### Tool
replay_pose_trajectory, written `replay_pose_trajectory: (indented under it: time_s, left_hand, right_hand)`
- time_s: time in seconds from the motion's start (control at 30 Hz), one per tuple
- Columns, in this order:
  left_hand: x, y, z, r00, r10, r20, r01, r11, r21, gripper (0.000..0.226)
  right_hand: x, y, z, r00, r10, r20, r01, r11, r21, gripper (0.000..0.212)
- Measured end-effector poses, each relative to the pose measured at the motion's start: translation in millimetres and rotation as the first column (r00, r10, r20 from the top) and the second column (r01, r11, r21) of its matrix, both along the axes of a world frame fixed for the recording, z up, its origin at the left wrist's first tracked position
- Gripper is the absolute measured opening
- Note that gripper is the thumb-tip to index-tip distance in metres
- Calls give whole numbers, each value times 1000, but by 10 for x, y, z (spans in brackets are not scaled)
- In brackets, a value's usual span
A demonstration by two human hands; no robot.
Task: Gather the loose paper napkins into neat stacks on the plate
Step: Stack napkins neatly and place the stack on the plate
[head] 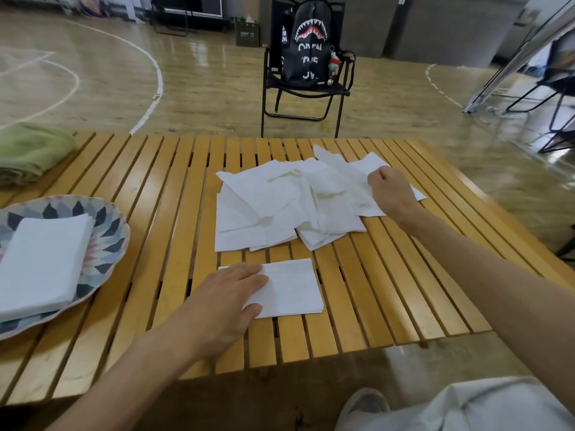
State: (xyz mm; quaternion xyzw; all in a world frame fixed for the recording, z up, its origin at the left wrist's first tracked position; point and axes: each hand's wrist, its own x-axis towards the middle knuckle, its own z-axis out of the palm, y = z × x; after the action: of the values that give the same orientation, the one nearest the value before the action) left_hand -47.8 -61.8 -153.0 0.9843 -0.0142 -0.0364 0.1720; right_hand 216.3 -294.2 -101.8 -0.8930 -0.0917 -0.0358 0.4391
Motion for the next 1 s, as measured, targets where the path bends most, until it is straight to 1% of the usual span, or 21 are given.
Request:
replay_pose_trajectory:
  time_s: [0.07, 0.13, 0.23, 0.3, 0.37, 0.43, 0.47, 0.53, 0.57, 0.63, 0.7, 0.77, 0.83, 0.93, 1.0]
  left_hand:
    - [1, 3, 13, 999, 12, 31, -11, 999, -35, 54]
    - [10, 4, 40, 996, 35, 85, -27, 995, -98, 57]
    - [37, -15, 137, 977, 133, 169, -79, 953, -292, 70]
    - [49, -9, 216, 941, 251, 228, -128, 886, -445, 85]
    - [54, 20, 305, 906, 340, 253, -141, 806, -575, 96]
    - [50, 47, 397, 913, 361, 190, -131, 701, -701, 100]
    - [41, 54, 428, 929, 343, 136, -122, 635, -763, 100]
    - [12, 41, 459, 962, 269, 51, -96, 504, -858, 94]
    - [-1, 29, 464, 971, 234, 41, -73, 457, -886, 84]
    - [-23, 1, 470, 976, 212, 45, -42, 391, -919, 66]
    - [-29, -23, 477, 975, 218, 43, -36, 344, -938, 61]
    - [-26, -50, 465, 972, 229, 42, -39, 336, -941, 63]
    - [-30, -83, 434, 967, 249, 52, -36, 337, -941, 69]
    - [-53, -122, 405, 950, 291, 114, 8, 343, -939, 72]
    - [-64, -123, 421, 927, 335, 167, 39, 356, -934, 72]
  right_hand:
    - [-284, 30, 224, 994, 81, -77, -67, 983, 169, 15]
    - [-591, 55, 429, 972, 172, -158, -112, 938, 329, 16]
    - [-1005, 74, 696, 891, 379, -248, -197, 818, 540, 15]
    - [-1195, 58, 816, 813, 512, -278, -262, 748, 610, 13]
    - [-1311, 36, 874, 723, 613, -319, -315, 703, 637, 11]
    - [-1365, 22, 862, 626, 684, -375, -310, 659, 685, 8]
    - [-1377, 22, 833, 586, 707, -396, -287, 639, 714, 11]
    - [-1380, 30, 760, 541, 725, -426, -218, 610, 762, 19]
    - [-1380, 39, 721, 526, 728, -439, -179, 600, 780, 21]
    - [-1377, 51, 639, 509, 727, -461, -104, 584, 805, 31]
    - [-1368, 57, 561, 518, 707, -480, -24, 574, 819, 33]
    - [-1348, 62, 484, 533, 684, -498, 59, 557, 829, 28]
    - [-1323, 64, 426, 554, 660, -508, 105, 549, 829, 27]
    - [-1293, 80, 335, 554, 645, -526, 137, 553, 822, 36]
    - [-1291, 95, 270, 523, 630, -574, 145, 598, 788, 45]
